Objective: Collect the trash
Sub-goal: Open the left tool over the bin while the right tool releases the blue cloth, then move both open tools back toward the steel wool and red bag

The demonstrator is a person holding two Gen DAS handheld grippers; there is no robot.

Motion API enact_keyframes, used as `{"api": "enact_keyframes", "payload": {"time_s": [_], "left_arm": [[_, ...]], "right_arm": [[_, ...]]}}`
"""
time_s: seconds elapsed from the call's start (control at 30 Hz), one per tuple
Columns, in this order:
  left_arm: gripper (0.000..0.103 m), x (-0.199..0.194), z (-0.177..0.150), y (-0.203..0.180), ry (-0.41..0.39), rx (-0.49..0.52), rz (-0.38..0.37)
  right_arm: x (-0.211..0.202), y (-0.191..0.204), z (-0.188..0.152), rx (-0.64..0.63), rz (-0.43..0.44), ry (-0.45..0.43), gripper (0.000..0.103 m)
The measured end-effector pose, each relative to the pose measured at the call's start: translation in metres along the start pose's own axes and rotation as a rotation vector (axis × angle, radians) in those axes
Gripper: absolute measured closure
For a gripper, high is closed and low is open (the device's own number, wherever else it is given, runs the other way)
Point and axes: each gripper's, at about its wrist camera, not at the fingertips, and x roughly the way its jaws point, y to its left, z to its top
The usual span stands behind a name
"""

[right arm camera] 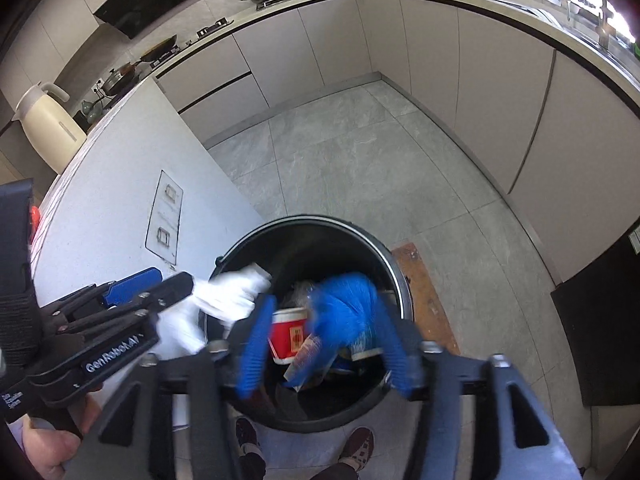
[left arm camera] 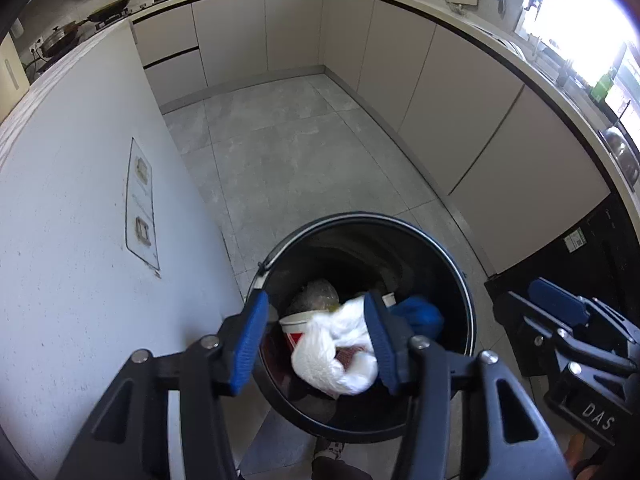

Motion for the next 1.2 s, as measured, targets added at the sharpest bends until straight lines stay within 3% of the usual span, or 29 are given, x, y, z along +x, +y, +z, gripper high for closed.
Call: {"api": "enact_keyframes", "payload": {"time_s": [0.27,0.73,0.97,1.2], "left_arm": [[0.051,-0.034,0.010,0.008,-0.060,-0.009,0.012],[0.051,-0.105,0.020,0.031,-0.135,0.008,-0.070],[0.047,-0.148,0.020,0.072,-0.199,-0.007,-0.067],[0.047,-0.176,0.008,0.140,-0.239,-0.059,0.007]], "right_arm": [[-0.017,0.003,0.013,0.010,0.002,-0.047,0.043],[-0.071,0.046,0.018,0.021,-0.022,-0.109,0.043],[-0.102,0.096,0.024,-0.010,-0.005,-0.169,0.042],[-0.105,0.177,0.028,-0.075,0.068,-0.182,0.042]]}}
